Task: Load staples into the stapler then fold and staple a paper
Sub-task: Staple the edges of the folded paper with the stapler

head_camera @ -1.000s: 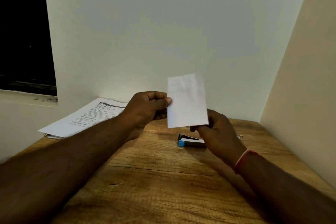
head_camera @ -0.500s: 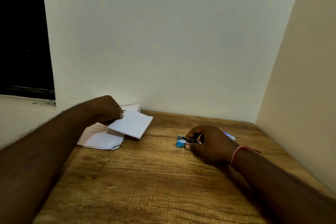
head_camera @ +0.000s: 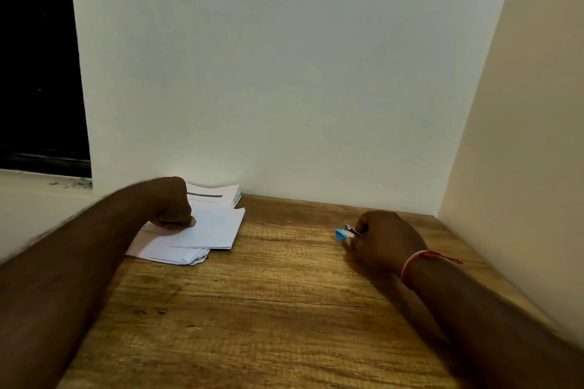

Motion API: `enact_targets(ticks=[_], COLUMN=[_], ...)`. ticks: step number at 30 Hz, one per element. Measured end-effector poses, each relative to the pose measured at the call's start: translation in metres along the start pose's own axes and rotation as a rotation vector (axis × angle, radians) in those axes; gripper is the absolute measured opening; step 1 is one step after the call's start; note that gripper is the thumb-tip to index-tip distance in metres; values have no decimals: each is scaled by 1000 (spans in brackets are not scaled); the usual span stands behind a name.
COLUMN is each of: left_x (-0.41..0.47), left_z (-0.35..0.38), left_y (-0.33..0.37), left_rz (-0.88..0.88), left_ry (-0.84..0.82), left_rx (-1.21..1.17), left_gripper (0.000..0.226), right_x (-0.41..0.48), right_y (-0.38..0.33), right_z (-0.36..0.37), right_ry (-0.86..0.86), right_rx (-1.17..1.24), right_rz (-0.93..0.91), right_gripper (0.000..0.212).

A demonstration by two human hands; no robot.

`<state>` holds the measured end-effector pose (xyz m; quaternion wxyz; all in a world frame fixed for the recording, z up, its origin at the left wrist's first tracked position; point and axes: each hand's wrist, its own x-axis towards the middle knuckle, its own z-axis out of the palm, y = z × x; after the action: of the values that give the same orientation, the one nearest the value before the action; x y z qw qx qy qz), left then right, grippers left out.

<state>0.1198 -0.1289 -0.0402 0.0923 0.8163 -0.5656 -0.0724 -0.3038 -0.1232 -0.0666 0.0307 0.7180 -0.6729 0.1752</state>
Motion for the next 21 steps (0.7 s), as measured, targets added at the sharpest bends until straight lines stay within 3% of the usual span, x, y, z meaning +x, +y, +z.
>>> enact_targets(ticks=[3, 6, 10, 12, 16, 21], left_x=[5, -3, -36, -53, -76, -84], left_z=[2, 2, 14, 26, 49, 75], left_y=[-1, 11, 49, 69, 90, 93], left_rz=[23, 115, 319, 452, 634, 689], left_ry=[15, 167, 382, 416, 428, 439], left_rx=[55, 102, -120, -175, -64, -72], left_gripper=[27, 48, 61, 70, 86, 96], right_x=[-1, -3, -3, -6, -13, -34], right_y=[-2, -4, -3, -3, -5, -35], right_z=[1, 2, 4, 3, 0, 9], right_ry=[-20, -41, -38, -27, 141, 282], right_rx=[-47, -54, -56, -58, -38, 6], right_rz=[7, 22, 45, 37, -80, -242], right_gripper=[24, 23, 24, 34, 74, 84])
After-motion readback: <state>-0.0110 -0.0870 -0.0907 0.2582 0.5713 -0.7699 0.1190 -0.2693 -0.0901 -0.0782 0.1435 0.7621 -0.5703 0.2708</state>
